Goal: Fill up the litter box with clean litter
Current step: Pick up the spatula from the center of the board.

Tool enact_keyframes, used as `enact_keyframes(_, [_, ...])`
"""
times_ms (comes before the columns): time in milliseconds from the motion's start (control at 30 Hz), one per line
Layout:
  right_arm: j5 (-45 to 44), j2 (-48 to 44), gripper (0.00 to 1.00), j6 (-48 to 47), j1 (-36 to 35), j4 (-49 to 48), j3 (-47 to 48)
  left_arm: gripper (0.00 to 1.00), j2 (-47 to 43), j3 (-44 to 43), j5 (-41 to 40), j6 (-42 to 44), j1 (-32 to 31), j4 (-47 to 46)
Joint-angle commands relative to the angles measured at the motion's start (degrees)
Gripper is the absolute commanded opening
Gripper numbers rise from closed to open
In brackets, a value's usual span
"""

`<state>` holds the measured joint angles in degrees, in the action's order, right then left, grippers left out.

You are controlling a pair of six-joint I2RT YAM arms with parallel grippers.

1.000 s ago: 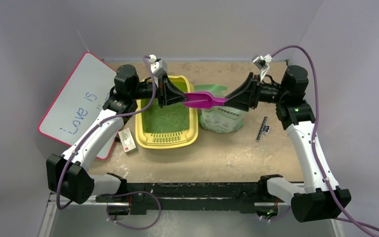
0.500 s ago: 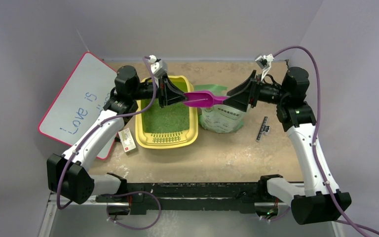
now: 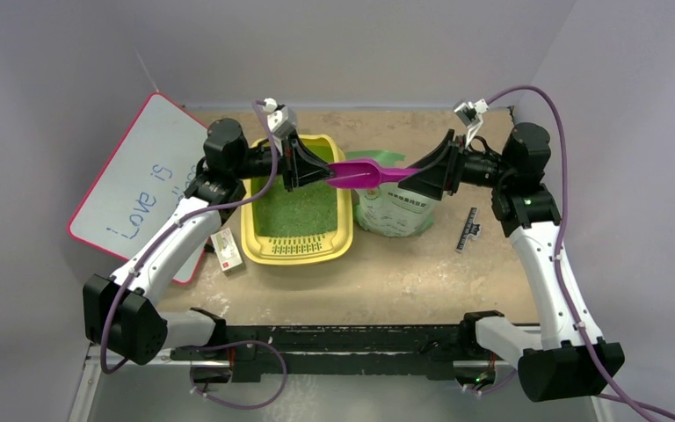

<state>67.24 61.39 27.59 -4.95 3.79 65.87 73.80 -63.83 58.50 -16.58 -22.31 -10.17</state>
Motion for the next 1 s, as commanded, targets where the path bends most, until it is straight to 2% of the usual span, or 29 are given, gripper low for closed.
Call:
enact_keyframes(0, [2.9, -1.0, 0.58, 1.7, 0.1, -5.0, -0.2, 0.00, -2.5, 1.0, -2.0, -2.4, -0.1, -6.3])
enact_keyframes(133, [3.1, -1.2, 0.52, 2.7, 0.1, -6.6, -0.6, 0.00, -1.9, 1.5, -1.0, -4.6, -0.1, -9.3])
enact_keyframes(300, [2.6, -0.9, 0.55, 3.3, 0.1, -7.2, -0.3, 0.00, -1.7, 1.6, 0.9, -4.2, -0.1, -8.4])
enact_keyframes(467, [3.0, 0.1, 0.39, 3.6, 0.1, -8.6, 0.3, 0.00, -1.7, 0.7, 0.7, -1.2, -0.1, -4.4])
enact_keyframes(533, [3.0, 0.2, 0.37, 3.9, 0.1, -9.3, 0.3, 0.00, -1.7, 0.5, 0.1, -1.1, -0.1, -4.4])
enact_keyframes(600, [3.2, 0.1, 0.28, 3.8, 0.1, -9.4, 0.3, 0.00, -1.6, 0.6, -0.7, -1.3, -0.1, -4.8])
enact_keyframes(633, [3.2, 0.1, 0.27, 3.9, 0.1, -9.3, 0.3, 0.00, -1.6, 0.6, -0.8, -1.8, -0.1, -5.4])
enact_keyframes(667, [3.1, 0.0, 0.30, 3.9, 0.1, -9.1, 0.2, 0.00, -1.4, 0.6, -1.1, -2.1, -0.1, -5.9])
enact_keyframes(733, [2.9, -0.3, 0.51, 3.8, 0.1, -8.8, -0.1, 0.00, -1.4, 0.9, -1.4, -3.0, -0.2, -7.3])
enact_keyframes(767, [2.9, -0.5, 0.55, 3.7, 0.1, -8.7, -0.3, 0.00, -1.5, 1.1, -1.6, -3.6, -0.1, -8.1])
enact_keyframes(867, [3.4, -0.7, 0.57, 3.1, 0.1, -7.4, -0.4, 0.00, -1.4, 1.3, -1.8, -4.6, -0.1, -9.6])
enact_keyframes(967, [3.7, -0.6, 0.51, 2.7, 0.1, -6.8, -0.3, 0.00, -1.6, 2.2, -2.2, -6.7, -0.1, -12.8])
